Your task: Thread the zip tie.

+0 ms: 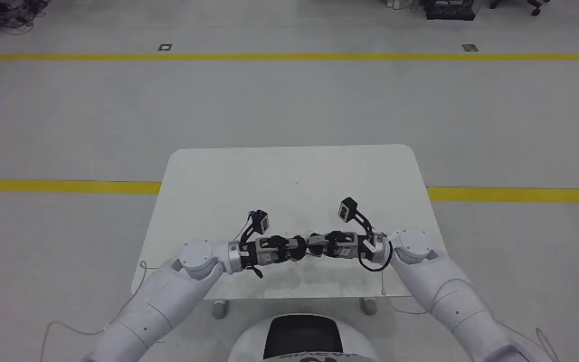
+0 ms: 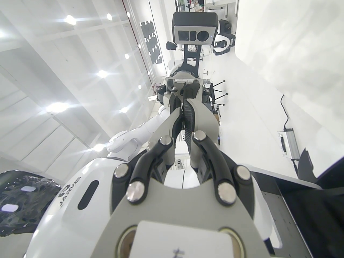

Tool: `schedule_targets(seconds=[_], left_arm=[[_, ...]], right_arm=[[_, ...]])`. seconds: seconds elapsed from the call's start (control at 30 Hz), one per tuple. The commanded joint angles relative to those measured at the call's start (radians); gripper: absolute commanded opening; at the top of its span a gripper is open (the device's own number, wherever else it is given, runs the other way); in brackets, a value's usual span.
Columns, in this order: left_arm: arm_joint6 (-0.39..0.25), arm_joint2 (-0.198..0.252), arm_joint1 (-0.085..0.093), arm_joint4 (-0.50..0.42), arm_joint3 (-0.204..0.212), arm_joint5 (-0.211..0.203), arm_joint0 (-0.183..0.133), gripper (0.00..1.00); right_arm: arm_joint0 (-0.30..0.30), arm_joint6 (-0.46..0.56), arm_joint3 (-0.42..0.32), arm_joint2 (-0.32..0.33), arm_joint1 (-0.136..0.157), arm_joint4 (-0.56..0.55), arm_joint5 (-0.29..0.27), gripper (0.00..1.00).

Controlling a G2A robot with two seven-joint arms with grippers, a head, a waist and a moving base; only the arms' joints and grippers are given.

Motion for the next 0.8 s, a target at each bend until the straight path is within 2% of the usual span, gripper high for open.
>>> schedule_targets(seconds=[0.0, 0.3, 0.77], left_arm=[[0.000, 0.000, 0.000, 0.001, 0.000, -0.001, 0.000, 0.06], [-0.002, 0.001, 0.000, 0.001, 0.001, 0.000, -0.001, 0.07], [-0.002, 0.003, 0.001, 0.000, 0.002, 0.000, -0.003, 0.00]], right_arm=[[0.000, 0.000, 0.001, 0.000, 0.000, 0.001, -0.001, 0.00], [0.002, 0.004, 0.003, -0.002, -0.001, 0.000, -0.001, 0.00], [0.006, 0.006, 0.007, -0.006, -0.004, -0.001, 0.000, 0.00]])
